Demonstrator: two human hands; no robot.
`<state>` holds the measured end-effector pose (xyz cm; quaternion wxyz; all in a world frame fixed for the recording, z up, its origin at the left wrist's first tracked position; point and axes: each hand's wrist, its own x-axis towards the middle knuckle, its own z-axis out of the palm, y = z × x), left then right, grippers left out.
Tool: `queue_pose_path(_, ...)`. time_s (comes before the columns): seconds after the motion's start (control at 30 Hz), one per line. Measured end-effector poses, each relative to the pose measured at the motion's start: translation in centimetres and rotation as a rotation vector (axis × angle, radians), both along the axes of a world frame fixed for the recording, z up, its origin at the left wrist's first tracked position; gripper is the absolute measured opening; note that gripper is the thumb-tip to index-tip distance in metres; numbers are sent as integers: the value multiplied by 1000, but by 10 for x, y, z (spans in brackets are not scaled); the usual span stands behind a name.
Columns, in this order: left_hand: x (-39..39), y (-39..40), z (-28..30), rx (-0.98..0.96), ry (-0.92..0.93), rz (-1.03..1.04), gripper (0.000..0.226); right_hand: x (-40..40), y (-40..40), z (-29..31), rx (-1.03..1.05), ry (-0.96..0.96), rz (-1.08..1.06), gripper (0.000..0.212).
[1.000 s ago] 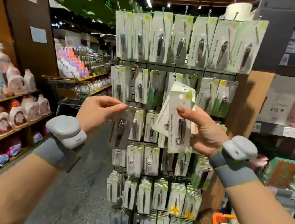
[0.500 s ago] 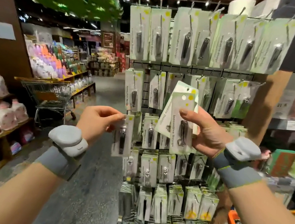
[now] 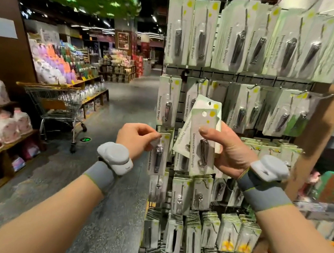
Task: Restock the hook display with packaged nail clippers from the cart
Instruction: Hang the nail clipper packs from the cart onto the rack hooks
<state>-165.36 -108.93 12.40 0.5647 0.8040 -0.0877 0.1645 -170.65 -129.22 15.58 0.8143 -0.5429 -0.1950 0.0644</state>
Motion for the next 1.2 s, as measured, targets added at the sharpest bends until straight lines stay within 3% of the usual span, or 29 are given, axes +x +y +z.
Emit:
queue_pose_path(0.3,21,4,-13,69,-3,-84,17,7,15,0,-21,-11,-54,35)
queue_pose_path(0.73,52,-14,-17,131,68,64,15,15,14,-2,-27,2,-62,32)
queue_pose_path(0.83,48,-15,-10,237,75,61,17,17,12,-3,-7,13,-72,31)
queue_pose_path(0.93,31,-18,-1,471,-53,171,27,16,10,-5,13,25,-66,28)
queue_pose_path(1.03,12,-18,1,520,-144,232,38,13,9,-7,42,55,-79,31)
queue_pose_path(1.2,-13,-17,9,665,30,147,37,9,5,-8,64,108,-150,39)
